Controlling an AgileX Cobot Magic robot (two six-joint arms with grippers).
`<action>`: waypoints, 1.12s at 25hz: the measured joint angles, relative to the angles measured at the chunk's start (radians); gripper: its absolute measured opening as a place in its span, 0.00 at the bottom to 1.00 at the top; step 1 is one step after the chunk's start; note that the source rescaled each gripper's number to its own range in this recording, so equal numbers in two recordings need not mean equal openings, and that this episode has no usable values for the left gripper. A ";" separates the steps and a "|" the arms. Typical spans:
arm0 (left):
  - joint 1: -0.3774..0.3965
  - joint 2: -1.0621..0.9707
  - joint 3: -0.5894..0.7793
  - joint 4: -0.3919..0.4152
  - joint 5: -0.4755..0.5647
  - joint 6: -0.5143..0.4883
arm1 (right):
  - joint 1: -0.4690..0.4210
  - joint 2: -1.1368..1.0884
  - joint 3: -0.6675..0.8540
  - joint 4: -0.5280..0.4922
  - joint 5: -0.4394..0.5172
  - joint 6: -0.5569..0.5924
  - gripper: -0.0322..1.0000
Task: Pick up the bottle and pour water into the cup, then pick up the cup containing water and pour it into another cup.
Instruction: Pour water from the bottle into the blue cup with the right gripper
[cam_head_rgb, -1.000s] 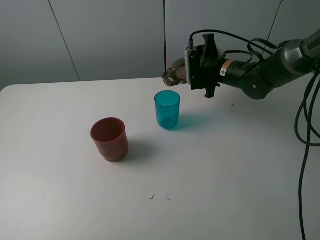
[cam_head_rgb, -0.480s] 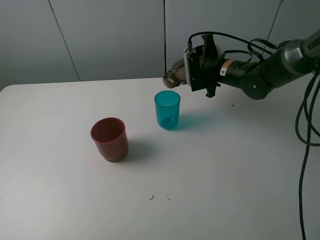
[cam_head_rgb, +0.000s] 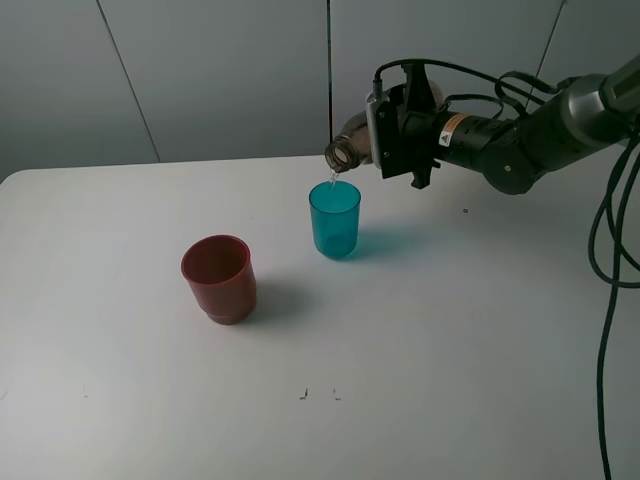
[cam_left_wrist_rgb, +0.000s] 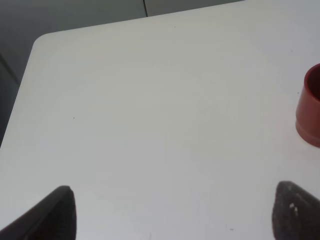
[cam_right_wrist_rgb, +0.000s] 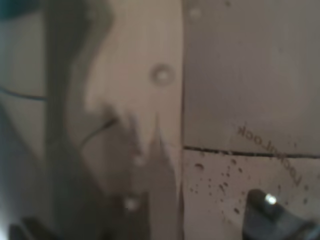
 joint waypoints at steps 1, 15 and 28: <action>0.000 0.000 0.000 0.000 0.000 0.000 | 0.000 0.000 0.000 0.000 -0.001 -0.007 0.04; 0.000 0.000 0.000 0.000 0.000 0.000 | 0.000 0.000 0.000 0.038 -0.006 -0.088 0.04; 0.000 0.000 0.000 0.000 0.000 0.000 | 0.000 0.000 0.000 0.080 -0.008 -0.129 0.04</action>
